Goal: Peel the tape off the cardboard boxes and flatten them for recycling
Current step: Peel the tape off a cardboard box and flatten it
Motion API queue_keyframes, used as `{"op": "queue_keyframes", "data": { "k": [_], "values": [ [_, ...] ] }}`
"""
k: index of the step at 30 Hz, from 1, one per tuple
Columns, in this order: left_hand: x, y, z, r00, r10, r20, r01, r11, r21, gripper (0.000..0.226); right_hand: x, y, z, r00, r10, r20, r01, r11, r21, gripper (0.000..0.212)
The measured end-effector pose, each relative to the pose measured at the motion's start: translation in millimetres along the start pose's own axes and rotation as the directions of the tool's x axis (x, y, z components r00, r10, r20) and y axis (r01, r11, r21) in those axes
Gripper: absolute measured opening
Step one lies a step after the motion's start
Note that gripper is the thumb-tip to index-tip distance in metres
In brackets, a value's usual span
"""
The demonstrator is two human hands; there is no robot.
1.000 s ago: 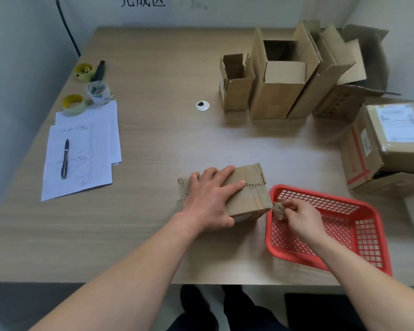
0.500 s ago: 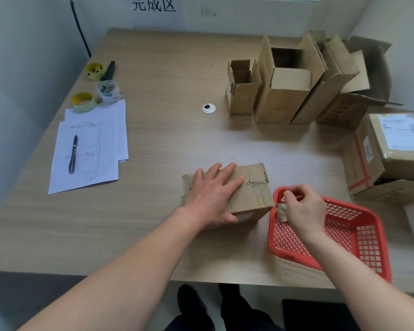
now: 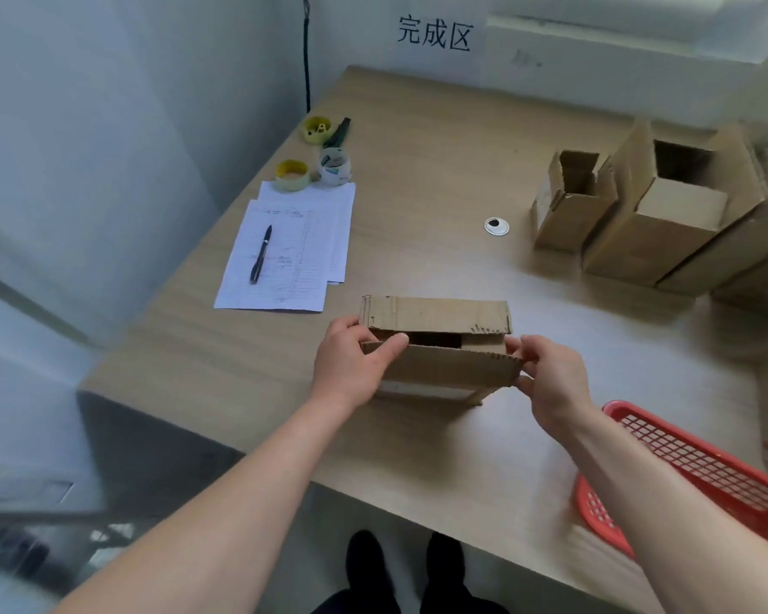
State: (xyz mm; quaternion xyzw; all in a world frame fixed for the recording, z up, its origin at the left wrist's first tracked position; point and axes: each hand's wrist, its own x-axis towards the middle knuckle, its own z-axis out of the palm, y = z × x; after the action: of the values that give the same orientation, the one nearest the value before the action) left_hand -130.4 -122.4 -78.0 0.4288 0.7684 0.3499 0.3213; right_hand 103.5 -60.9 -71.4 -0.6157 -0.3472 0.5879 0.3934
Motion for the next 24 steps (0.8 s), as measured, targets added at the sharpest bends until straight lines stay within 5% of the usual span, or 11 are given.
{"op": "queue_keyframes", "data": {
  "k": [3, 5, 6, 9, 12, 14, 17, 20, 24],
  "values": [
    [2, -4, -21, 0.991, -0.109, 0.078, 0.127, 0.954, -0.273, 0.041, -2, -4, 14, 0.974, 0.022, 0.226, -0.001, 0.996, -0.093, 0.021],
    [0, -9, -34, 0.983, -0.099, 0.153, 0.126, 0.976, -0.176, 0.008, 0, -2, 19, 0.947, -0.002, 0.322, 0.084, 0.967, -0.242, 0.010],
    [0, -11, -39, 0.977, -0.081, 0.200, 0.097, 0.993, -0.073, 0.020, 2, -2, 21, 0.938, -0.011, 0.346, 0.135, 0.932, -0.336, 0.008],
    [3, -9, -46, 0.950, -0.072, 0.303, 0.053, 0.996, 0.068, 0.093, 6, -10, 25, 0.897, 0.077, 0.436, 0.174, 0.844, -0.507, 0.064],
    [10, -4, -48, 0.920, -0.113, 0.376, 0.056, 0.986, 0.159, 0.121, 10, -20, 31, 0.873, 0.154, 0.463, 0.247, 0.679, -0.691, 0.093],
    [14, -5, -46, 0.945, -0.110, 0.307, 0.051, 0.979, 0.195, 0.131, 12, -19, 36, 0.900, 0.107, 0.422, 0.292, 0.571, -0.768, 0.096],
    [14, -10, -38, 0.977, -0.140, 0.163, 0.109, 0.976, 0.189, 0.138, 8, -8, 50, 0.956, -0.073, 0.285, 0.275, 0.561, -0.781, 0.076],
    [11, -14, -27, 0.976, -0.201, 0.080, 0.182, 0.963, 0.201, 0.133, -2, 5, 62, 0.940, -0.243, 0.240, 0.330, 0.468, -0.820, 0.068],
    [3, -17, -17, 0.961, -0.275, 0.042, 0.257, 0.935, 0.243, 0.119, -8, 11, 67, 0.915, -0.303, 0.267, 0.374, 0.384, -0.844, 0.081]
  ]
}}
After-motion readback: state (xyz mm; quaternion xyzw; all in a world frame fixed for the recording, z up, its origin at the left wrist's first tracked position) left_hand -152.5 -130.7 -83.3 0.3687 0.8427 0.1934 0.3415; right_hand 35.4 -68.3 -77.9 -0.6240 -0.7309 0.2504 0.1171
